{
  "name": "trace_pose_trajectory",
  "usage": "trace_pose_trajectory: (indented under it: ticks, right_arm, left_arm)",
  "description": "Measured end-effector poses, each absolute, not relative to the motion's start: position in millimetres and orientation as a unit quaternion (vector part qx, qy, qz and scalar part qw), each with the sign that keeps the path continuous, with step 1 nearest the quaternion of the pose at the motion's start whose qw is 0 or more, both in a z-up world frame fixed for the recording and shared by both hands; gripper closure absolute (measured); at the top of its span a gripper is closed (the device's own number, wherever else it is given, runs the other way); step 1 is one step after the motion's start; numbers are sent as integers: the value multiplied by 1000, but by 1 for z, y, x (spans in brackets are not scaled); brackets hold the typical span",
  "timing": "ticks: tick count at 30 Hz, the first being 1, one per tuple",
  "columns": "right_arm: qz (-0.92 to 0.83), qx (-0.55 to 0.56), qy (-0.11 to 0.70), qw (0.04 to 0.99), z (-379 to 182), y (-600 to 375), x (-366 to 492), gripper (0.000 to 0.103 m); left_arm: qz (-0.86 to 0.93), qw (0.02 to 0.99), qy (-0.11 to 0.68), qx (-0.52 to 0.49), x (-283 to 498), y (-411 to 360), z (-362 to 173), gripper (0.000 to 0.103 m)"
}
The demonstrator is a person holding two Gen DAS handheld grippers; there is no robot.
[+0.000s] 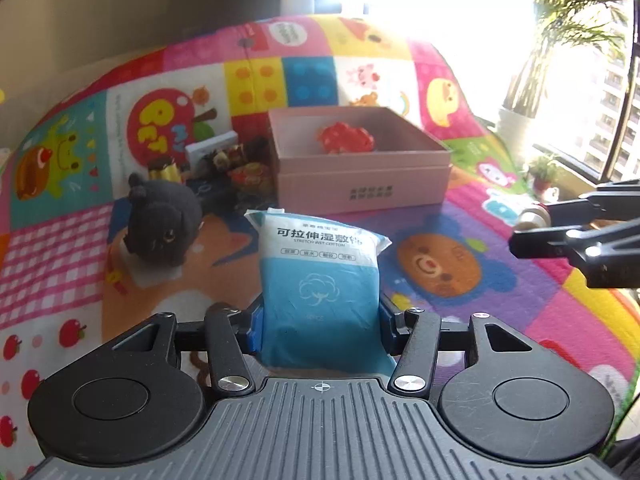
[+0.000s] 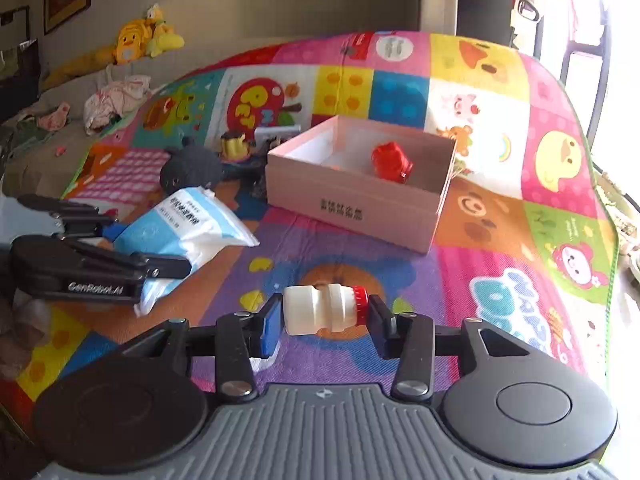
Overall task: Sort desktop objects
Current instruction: 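Lower the blue wipes pack into the pink box with the left gripper while the right holds the bottle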
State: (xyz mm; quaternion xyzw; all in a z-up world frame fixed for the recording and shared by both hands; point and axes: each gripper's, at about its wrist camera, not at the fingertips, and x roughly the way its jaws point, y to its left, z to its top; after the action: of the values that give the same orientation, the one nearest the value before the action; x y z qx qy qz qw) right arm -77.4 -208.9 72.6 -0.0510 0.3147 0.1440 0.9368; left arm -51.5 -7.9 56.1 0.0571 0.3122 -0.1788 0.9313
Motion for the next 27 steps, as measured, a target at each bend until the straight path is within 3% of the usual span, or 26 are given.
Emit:
trace_pose_trajectory:
  ticks: [6, 11, 20, 22, 27]
  right_arm:
    - [132, -23, 261, 956, 113, -229, -84, 59]
    - [141, -7, 237, 961, 125, -233, -91, 59]
    - [121, 13, 259, 958, 104, -240, -82, 59]
    - [112, 14, 266, 957, 100, -244, -80, 59]
    - [96, 16, 285, 954, 90, -251, -73, 59]
  left_arm:
    - [-205, 948, 235, 58, -54, -17, 105, 46]
    - [-217, 954, 200, 50, -2, -42, 129, 46]
    - [-256, 927, 275, -6, 135, -127, 99, 46]
    - [-252, 922, 294, 3, 152, -139, 79, 43]
    - [-260, 910, 323, -15, 145, -123, 53, 21]
